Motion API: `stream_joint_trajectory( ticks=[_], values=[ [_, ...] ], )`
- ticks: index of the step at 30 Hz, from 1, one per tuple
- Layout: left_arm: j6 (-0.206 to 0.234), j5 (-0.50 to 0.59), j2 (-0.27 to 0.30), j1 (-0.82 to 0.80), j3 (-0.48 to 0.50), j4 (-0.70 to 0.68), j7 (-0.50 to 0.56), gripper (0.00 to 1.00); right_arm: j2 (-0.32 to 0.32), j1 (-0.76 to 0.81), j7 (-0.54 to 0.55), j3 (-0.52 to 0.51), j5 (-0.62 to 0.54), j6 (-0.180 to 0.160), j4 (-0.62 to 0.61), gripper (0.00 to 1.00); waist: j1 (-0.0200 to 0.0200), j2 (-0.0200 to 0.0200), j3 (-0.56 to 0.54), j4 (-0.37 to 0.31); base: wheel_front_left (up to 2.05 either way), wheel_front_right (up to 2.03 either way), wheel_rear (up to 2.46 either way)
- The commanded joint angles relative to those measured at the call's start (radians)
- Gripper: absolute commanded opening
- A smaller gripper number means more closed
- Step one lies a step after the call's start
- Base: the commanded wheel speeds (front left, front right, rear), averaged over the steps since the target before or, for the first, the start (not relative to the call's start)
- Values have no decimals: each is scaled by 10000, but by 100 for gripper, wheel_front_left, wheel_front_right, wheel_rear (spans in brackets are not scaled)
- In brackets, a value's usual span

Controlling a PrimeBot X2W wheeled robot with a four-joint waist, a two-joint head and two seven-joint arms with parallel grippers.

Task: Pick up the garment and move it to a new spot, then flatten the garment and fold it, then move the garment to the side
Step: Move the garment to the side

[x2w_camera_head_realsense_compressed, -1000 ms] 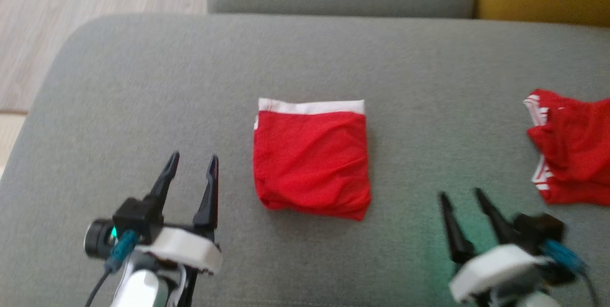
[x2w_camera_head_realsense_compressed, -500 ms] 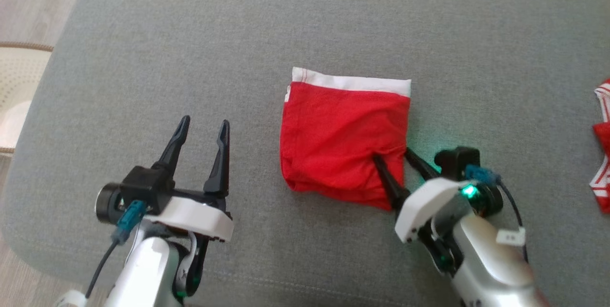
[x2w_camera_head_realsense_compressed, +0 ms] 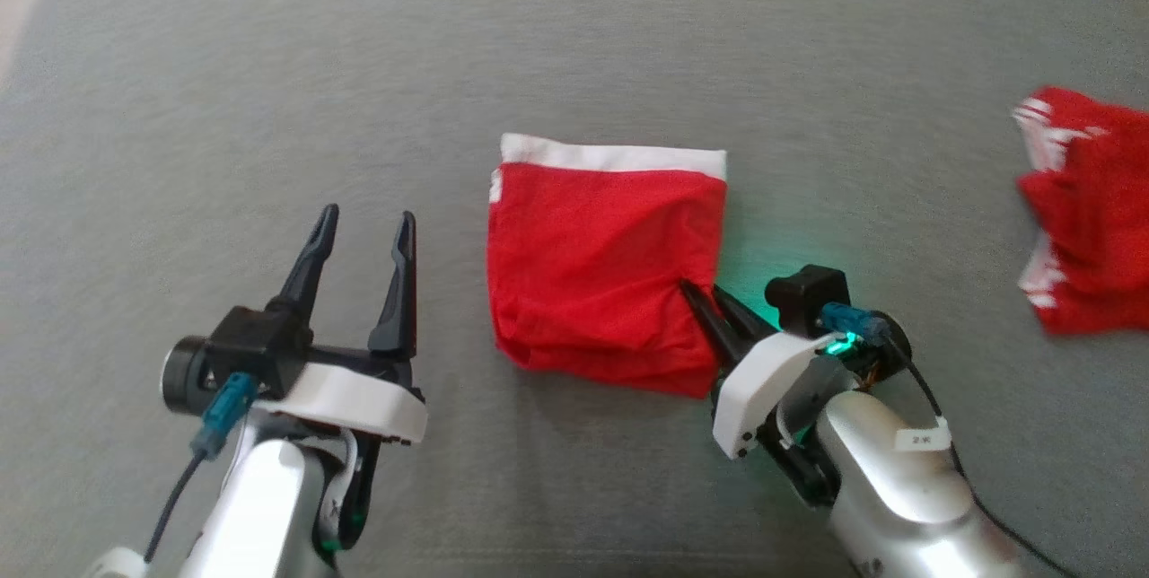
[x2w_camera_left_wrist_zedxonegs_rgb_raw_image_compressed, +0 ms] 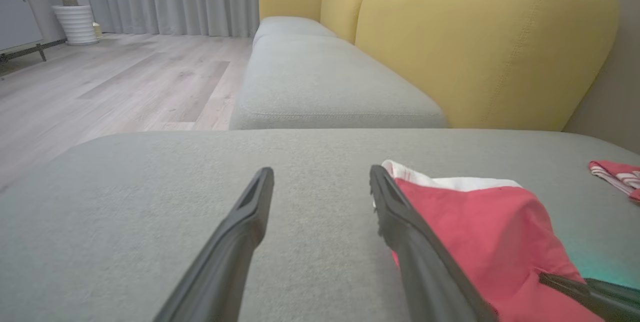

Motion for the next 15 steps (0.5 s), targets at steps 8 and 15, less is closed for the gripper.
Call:
stream_joint_trajectory(
  ticks=[8, 15],
  values=[
    [29, 115, 298, -329, 427, -687, -120, 100, -1997, 278, 1040, -137, -808, 65, -2316, 0, -1, 0, 171, -2334, 0, 0, 0],
    [-14, 128, 370, -520, 367, -803, -108, 100, -3843, -51, 2304, -463, -1062, 65, -3872, 0, -1, 0, 568, -3025, 0, 0, 0]
  ],
)
